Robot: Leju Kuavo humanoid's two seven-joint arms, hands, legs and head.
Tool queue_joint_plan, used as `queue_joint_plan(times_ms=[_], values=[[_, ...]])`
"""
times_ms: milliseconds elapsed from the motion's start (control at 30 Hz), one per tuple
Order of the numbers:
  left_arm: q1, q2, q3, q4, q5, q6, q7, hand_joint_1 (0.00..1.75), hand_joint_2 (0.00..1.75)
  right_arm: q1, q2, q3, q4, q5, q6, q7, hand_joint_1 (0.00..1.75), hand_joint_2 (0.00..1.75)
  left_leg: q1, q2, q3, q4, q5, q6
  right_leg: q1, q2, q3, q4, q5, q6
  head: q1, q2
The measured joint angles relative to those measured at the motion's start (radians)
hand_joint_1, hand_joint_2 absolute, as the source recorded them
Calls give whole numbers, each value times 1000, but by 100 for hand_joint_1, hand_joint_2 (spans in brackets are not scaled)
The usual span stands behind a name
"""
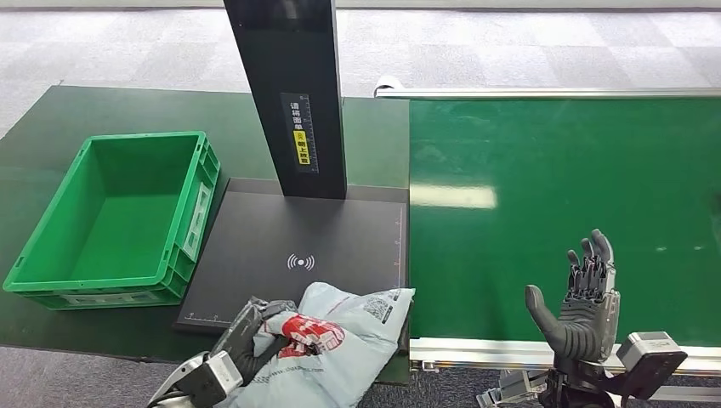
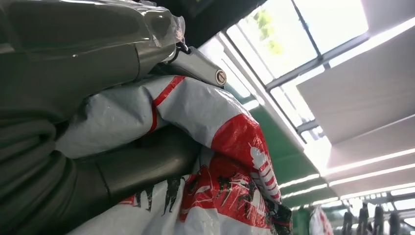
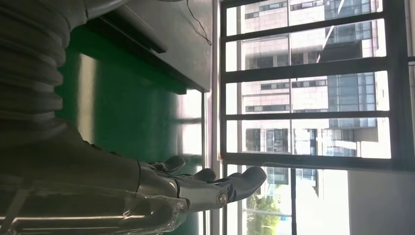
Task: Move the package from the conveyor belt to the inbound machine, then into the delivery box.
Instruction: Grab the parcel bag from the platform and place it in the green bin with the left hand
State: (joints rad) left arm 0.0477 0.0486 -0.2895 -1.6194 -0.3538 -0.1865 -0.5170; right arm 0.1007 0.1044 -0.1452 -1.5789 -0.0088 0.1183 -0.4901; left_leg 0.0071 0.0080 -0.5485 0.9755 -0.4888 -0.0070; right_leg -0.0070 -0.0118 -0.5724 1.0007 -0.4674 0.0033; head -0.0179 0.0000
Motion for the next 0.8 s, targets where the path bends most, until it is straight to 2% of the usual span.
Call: queue_joint_plan(times_ms=[167, 267, 367, 567, 667, 800], values=[[-4, 17, 55, -88, 1, 15, -2, 175, 175, 10, 4, 0, 0, 1, 0, -4, 0, 175, 0, 0, 0, 0, 0, 0, 0, 0, 0, 0, 0, 0, 0, 0], [-22, 25, 78, -119, 5, 79, -33, 175, 175, 9, 10, 1, 0, 3, 0, -4, 0, 175, 0, 0, 0, 0, 0, 0, 0, 0, 0, 0, 0, 0, 0, 0], [-94, 42, 121, -156, 42, 149, -56, 175, 175, 0, 18, 6, 4, 6, 0, -4, 0, 175, 0, -1, 0, 0, 1, -1, 0, 0, 0, 0, 0, 0, 0, 0], [-313, 71, 226, -174, 78, 222, -16, 175, 175, -30, 23, 20, 20, 3, -4, -4, 0, 175, 1, 0, 0, 0, 3, -1, 1, 0, 0, 0, 2, -2, 0, 0], [-363, 79, 250, -174, 77, 231, -9, 175, 175, -36, 23, 24, 26, 2, -5, -4, 0, 175, 1, 0, 0, 0, 3, -1, 1, 0, 0, 1, 2, -2, 0, 0], [-385, 84, 260, -173, 44, 264, -4, 175, 175, -41, 24, 27, 31, 2, -6, -3, 0, 175, 1, 0, -2, 0, 3, -1, 1, 0, -2, 1, 1, -2, 0, 0]])
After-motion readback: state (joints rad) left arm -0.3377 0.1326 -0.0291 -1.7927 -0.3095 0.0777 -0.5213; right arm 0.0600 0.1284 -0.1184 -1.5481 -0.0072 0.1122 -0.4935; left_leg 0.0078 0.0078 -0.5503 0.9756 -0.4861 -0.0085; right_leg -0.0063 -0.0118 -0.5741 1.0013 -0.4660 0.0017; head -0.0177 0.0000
